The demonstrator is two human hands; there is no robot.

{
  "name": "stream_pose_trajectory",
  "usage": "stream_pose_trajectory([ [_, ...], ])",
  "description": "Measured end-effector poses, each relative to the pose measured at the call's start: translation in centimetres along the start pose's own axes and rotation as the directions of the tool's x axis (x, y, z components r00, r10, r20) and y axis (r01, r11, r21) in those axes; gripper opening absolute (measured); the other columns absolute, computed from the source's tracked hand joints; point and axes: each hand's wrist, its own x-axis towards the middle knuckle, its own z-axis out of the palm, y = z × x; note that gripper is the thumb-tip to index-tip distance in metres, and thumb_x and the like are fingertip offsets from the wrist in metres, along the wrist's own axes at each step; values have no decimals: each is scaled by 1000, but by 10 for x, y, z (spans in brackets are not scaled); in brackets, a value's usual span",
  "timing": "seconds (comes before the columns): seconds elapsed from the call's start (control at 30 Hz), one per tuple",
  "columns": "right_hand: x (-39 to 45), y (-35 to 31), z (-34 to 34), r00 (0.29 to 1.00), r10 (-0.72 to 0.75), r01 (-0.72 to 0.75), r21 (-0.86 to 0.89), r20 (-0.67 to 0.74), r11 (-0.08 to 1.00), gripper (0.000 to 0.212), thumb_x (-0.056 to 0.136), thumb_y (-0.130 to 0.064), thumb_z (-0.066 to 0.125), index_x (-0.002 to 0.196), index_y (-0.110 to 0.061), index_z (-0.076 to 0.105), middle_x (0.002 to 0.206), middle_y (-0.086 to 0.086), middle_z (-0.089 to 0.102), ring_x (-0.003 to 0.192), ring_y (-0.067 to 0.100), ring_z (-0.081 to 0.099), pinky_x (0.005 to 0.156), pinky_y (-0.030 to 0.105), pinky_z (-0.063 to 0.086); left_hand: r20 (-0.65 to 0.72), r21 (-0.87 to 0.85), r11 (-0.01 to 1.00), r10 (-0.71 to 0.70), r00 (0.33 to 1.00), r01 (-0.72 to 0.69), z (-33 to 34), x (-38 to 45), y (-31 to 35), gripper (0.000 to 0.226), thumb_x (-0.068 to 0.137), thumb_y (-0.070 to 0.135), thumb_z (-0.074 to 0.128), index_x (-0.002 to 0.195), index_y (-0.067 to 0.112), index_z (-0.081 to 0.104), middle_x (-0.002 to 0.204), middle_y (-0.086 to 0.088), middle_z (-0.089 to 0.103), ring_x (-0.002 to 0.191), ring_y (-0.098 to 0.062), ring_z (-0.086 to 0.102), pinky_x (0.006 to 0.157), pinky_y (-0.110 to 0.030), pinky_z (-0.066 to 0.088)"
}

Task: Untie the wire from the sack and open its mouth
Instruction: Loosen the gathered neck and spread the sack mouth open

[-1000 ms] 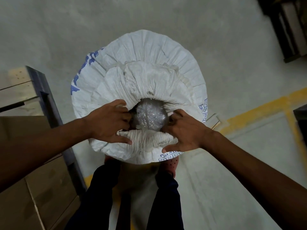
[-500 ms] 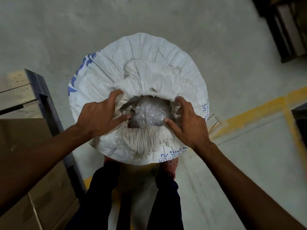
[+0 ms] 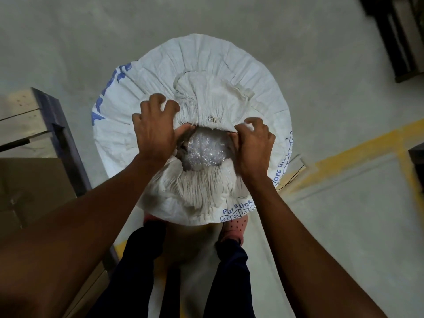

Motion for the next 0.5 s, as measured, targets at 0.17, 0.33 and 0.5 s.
stream_pose_trajectory([
  [0.17,5,-4,-12,996,88,-92,415,29,905,28,105,-21,50,78,-21,41,61,-12,37,58,9,37,60,33,28,-89,-388,918,59,994,-89,3,-1,-1,25,99,33,64,98,9,64,83,-2,59,82,-31,60,71,-35,34],
  [0.33,19,-7,-17,962,261,-262,535,78,803,23,107,-20,45,88,-10,53,69,-7,51,61,6,45,61,30,33,25,-780,620,-95,995,79,-21,2,-2,8,97,22,68,90,24,63,73,6,59,66,-2,51,63,-26,41],
  [0.5,31,-4,-31,961,214,-277,595,176,755,24,105,-19,47,83,-25,54,76,-16,56,72,-3,51,70,21,37,220,-813,561,52,974,154,-52,18,-34,9,99,15,72,90,17,70,68,-1,57,58,-5,43,58,-20,35],
])
